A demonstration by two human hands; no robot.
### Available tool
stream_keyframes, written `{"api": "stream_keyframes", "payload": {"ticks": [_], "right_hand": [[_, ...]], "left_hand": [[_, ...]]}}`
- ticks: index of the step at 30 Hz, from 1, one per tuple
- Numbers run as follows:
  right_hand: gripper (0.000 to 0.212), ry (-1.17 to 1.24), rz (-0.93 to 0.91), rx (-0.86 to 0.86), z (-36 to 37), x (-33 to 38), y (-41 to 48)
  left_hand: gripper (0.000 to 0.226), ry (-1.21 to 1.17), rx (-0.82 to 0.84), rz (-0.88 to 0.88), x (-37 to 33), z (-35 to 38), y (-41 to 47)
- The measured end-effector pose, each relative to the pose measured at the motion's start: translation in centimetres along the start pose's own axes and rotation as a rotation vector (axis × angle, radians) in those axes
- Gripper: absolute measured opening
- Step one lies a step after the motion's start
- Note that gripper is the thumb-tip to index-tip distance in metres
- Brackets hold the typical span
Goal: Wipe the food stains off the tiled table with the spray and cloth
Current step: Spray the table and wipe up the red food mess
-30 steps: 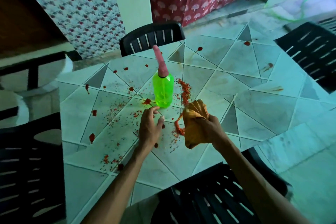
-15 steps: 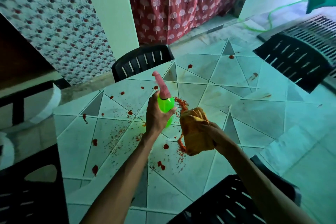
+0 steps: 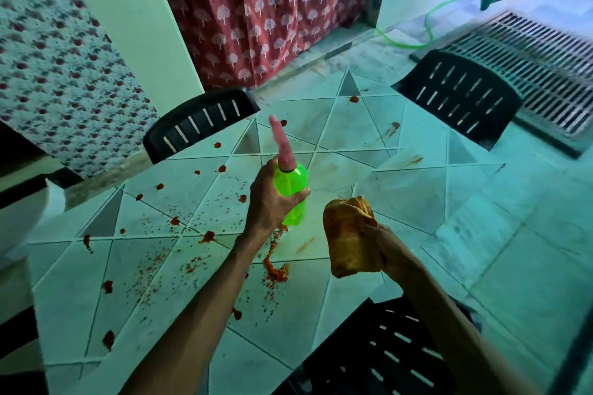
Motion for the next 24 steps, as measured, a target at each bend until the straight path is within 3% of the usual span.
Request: {"api": "stream_keyframes", "payload": {"ticks": [3,10,13,24], "right_hand": [[0.043,0.075,0.010,-0.066,-5.5,0.5,-0.3],[0.018,0.205,0.020,-0.164,-15.9,2.4,0.2],[0.026,0.205,0.009,-0.174,-19.3,3.1,1.1],[0.022,0.237,0.028,-0.172,-24.0,2.5,3.1]], "left_hand": [[0.067,0.001,0.059,0.030,-2.9,5.5,0.7],[0.065,-0.011,0.175,0.070,-8.7,17.4,3.3],[0.066,-0.006,0.184,0.056,-10.1,21.3,5.1],[0.065,0.003,0.146,0.014,-10.7,26.0,6.8]]}}
Point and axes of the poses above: each hand's wrist, its own y-axis towards the middle knuckle, its own z-axis out of the palm, x = y × z, the point moved 9 cm from there along y, towards the middle knuckle, and after that the axes turned 2 degrees about -y, right-handed, at the moved point
